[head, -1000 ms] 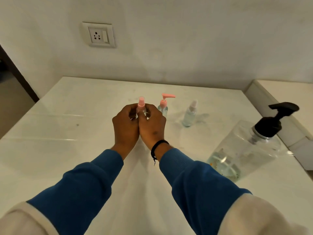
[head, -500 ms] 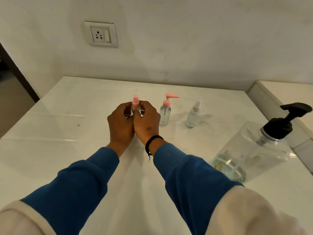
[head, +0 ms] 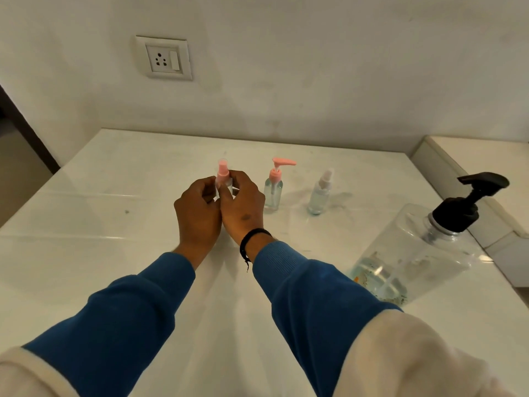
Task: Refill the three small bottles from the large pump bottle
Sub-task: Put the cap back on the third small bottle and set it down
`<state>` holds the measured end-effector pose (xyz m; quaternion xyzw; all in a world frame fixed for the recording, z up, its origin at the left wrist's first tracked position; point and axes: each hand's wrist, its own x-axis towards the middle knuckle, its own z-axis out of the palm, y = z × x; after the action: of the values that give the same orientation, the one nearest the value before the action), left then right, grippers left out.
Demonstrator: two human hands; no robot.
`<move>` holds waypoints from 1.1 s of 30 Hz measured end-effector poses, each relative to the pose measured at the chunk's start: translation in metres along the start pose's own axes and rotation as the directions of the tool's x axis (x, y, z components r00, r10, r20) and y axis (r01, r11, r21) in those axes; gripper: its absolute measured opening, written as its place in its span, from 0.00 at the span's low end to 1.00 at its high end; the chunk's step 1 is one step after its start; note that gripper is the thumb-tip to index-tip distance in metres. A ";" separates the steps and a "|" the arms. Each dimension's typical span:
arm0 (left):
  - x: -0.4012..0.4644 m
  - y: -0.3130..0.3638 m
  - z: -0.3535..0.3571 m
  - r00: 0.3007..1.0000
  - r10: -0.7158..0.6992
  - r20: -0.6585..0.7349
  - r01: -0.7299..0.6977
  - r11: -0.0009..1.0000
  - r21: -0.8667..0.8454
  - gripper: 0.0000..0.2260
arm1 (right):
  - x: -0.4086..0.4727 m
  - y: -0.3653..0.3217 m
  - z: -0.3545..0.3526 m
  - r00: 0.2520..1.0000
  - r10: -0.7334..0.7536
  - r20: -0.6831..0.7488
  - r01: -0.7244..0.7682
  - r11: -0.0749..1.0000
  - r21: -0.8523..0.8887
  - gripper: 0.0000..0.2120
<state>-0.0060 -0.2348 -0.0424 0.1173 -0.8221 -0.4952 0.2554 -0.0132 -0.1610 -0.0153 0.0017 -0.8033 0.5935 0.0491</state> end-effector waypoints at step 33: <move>-0.163 0.199 -0.026 0.984 0.008 0.177 0.021 0.987 -0.157 0.13 | -0.134 -0.072 -0.208 0.985 -0.042 -0.170 0.052 0.997 0.052 0.11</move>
<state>0.1576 -0.0861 0.0919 0.0550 -0.7993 -0.5680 0.1883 0.1408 0.0086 0.1032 -0.0282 -0.7791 0.6125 0.1309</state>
